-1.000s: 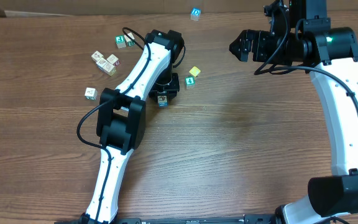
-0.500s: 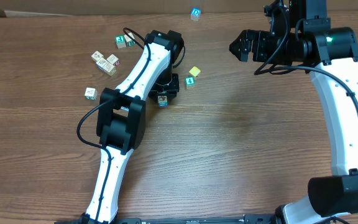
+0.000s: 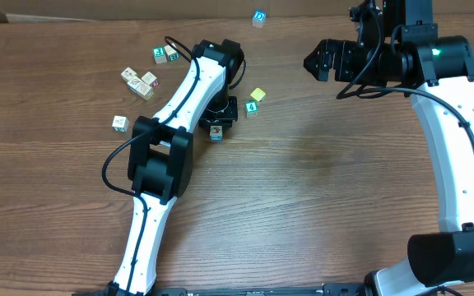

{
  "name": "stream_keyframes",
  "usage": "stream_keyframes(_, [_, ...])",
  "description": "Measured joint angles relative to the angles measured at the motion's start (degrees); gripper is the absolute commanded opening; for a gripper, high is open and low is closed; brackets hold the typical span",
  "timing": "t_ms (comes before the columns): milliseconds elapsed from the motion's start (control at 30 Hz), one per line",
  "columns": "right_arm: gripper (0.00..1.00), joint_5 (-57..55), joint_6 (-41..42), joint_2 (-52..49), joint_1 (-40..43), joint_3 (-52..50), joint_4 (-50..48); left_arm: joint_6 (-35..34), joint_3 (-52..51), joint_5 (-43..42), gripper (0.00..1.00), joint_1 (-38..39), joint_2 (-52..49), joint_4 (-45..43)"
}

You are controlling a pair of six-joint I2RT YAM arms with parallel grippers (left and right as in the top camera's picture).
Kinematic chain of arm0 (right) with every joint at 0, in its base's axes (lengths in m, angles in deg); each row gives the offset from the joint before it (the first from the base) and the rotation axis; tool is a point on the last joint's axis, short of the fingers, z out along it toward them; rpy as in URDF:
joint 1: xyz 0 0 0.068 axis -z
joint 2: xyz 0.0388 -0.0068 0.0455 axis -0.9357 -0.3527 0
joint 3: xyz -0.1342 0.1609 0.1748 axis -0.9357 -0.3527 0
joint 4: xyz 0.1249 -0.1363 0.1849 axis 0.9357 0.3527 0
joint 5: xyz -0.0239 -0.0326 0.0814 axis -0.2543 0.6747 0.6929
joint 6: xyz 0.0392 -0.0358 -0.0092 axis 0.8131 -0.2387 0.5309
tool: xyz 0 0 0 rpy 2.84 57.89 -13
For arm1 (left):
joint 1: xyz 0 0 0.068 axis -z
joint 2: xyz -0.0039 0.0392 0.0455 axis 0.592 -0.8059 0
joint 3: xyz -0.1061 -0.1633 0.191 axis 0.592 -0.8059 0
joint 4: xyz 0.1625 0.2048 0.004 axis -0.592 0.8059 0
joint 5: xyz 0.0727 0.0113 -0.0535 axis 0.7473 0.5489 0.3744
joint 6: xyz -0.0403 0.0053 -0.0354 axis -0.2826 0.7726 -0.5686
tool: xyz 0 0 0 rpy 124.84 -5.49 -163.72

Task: Form a tower
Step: 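Lower the left gripper and grasp a yellow-faced block, then lift the yellow-faced block with the left gripper and carry it right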

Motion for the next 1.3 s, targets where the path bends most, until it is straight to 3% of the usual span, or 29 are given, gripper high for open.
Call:
stream_keyframes(333, [1.0,0.0,0.02,0.0,0.02,0.0,0.04,1.07,-0.11,0.07,0.16,0.42,3.89,0.55])
stream_keyframes(900, [1.0,-0.02,0.0,0.0,0.0,0.0,0.02,1.25,-0.2,0.22,0.16,0.92,19.23,6.58])
stream_keyframes(1300, [1.0,0.0,0.02,0.0,0.0,0.0,0.04,-0.04,-1.77,0.61,0.15,6.75,26.8,7.1])
